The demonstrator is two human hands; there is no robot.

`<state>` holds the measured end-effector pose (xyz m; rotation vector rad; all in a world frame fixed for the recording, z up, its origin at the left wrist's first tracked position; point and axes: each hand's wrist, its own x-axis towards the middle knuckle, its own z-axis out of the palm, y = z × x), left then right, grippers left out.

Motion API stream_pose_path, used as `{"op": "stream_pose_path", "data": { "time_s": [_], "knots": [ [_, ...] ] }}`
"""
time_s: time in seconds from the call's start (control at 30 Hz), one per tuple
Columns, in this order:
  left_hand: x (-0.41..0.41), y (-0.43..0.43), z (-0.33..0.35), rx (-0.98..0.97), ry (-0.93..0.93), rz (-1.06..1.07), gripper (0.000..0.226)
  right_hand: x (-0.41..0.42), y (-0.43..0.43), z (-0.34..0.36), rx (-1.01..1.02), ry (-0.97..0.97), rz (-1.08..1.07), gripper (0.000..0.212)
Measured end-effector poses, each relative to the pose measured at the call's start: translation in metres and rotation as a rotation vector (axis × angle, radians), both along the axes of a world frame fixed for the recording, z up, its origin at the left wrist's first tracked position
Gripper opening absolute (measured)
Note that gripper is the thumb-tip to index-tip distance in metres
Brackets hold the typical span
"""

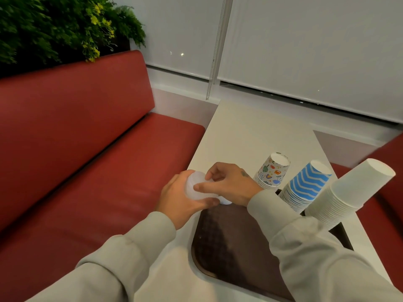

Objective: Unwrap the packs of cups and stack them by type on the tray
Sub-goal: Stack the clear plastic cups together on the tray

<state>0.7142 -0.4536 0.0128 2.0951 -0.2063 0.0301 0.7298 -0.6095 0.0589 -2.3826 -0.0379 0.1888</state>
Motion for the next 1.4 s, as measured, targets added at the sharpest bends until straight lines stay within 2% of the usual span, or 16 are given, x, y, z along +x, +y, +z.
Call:
{"op": "stream_pose_path", "data": {
  "time_s": [0.1, 0.37, 0.47, 0.53, 0.67, 0.8, 0.87, 1.0, 1.13, 1.23, 1.4],
  "knots": [
    [0.002, -0.001, -0.005, 0.018, 0.017, 0.003, 0.058, 0.001, 0.001, -0.007, -0.032, -0.005, 0.009, 0.043],
    [0.007, 0.000, -0.021, 0.000, 0.032, 0.010, 0.061, 0.011, -0.005, -0.021, 0.045, 0.006, -0.047, 0.035],
    [0.007, -0.001, -0.019, -0.005, 0.010, -0.015, 0.049, 0.012, -0.005, -0.025, 0.054, 0.004, -0.048, 0.039],
    [0.007, -0.001, -0.017, 0.010, 0.003, -0.022, 0.048, 0.012, -0.005, -0.027, 0.058, 0.015, -0.048, 0.044],
    [0.009, 0.002, -0.025, -0.008, 0.048, 0.023, 0.059, 0.016, -0.008, -0.026, 0.031, 0.036, -0.045, 0.042],
    [0.012, 0.008, -0.032, 0.043, 0.054, 0.081, 0.079, 0.028, -0.022, -0.011, 0.056, -0.056, -0.179, 0.041],
    [0.014, 0.011, -0.034, 0.036, 0.055, 0.100, 0.081, 0.033, -0.029, -0.002, 0.004, -0.087, -0.226, 0.037],
    [0.018, 0.014, -0.033, -0.005, 0.051, 0.139, 0.079, 0.041, -0.037, 0.003, -0.137, -0.102, -0.272, 0.044],
    [0.020, 0.015, -0.034, -0.033, 0.050, 0.153, 0.075, 0.045, -0.039, -0.009, -0.248, -0.030, -0.301, 0.047],
    [0.020, 0.015, -0.035, -0.034, 0.057, 0.152, 0.075, 0.045, -0.037, -0.020, -0.288, 0.044, -0.289, 0.047],
    [0.021, 0.017, -0.035, -0.034, 0.065, 0.152, 0.072, 0.045, -0.034, -0.027, -0.317, 0.021, -0.256, 0.049]
  ]
}}
